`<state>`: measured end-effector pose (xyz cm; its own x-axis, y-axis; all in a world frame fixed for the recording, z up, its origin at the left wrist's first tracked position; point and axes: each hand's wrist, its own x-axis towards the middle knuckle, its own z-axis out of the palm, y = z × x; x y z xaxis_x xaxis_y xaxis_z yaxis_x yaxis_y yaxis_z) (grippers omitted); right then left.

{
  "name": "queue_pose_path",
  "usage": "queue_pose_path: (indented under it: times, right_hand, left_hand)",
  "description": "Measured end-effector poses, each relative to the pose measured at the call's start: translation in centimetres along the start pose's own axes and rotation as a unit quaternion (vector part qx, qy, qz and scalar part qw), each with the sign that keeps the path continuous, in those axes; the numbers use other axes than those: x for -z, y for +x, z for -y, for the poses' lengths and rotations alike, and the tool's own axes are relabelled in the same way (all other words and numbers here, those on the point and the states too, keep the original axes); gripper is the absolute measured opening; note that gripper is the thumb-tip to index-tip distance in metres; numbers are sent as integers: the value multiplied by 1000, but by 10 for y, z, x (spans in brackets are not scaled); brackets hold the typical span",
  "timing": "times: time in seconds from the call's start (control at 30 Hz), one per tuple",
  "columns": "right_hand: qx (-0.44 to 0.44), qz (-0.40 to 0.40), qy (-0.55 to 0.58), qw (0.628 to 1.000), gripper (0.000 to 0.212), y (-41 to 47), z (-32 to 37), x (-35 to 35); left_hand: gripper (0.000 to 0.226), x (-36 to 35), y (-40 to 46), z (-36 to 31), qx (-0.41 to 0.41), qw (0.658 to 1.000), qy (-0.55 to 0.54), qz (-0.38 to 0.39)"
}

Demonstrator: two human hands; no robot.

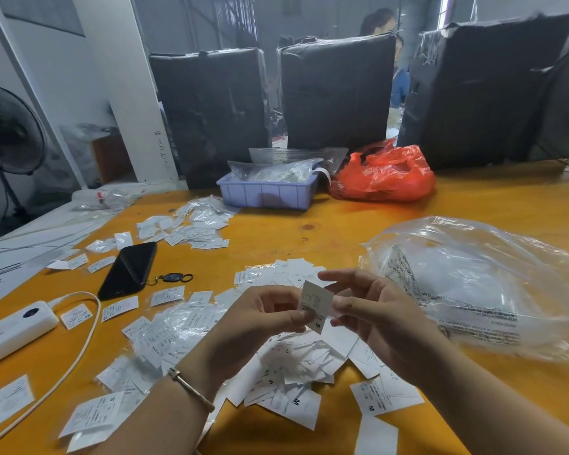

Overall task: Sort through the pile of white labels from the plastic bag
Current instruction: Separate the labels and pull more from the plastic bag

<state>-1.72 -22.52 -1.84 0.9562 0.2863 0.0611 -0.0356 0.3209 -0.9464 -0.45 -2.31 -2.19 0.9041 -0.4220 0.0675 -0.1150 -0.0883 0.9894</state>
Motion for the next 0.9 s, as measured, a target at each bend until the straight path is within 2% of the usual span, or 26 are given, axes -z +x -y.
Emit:
queue_pose_path:
  times: [0.1,0.27,0.4,0.47,0.6,0.7,0.83,0.9]
  right_hand:
    - [16,1,-9,1000,42,-1,1,1]
    - [66,-14,-51,996,43,-2,2,2]
    - [75,7,-83,994,42,-3,3,2]
    - [86,-2,-118,989,34,-4,2,3]
    - [106,-60,-176,977,20,-4,-3,2]
    - [125,-58,-204,969,29,-5,-5,-1]
    - [168,-58,-238,955,58,-7,-6,-4]
    - [204,-86,-250,943,58,-9,-4,-7]
  left_hand:
    - [14,0,-1,-1,-5,1000,-23,-16]
    - [15,2,-1,-1,-5,998,-56,-30]
    - [14,4,-1,-1,-3,996,-85,-26]
    - [18,6,-1,-1,-6,995,-92,-30]
    - [43,8,1,-2,-6,995,-95,0]
    - [34,4,-1,-3,8,998,-58,20]
    - [23,-4,-3,-3,4,1000,23,15]
    - [20,-5,-3,-3,-1,1000,25,-4]
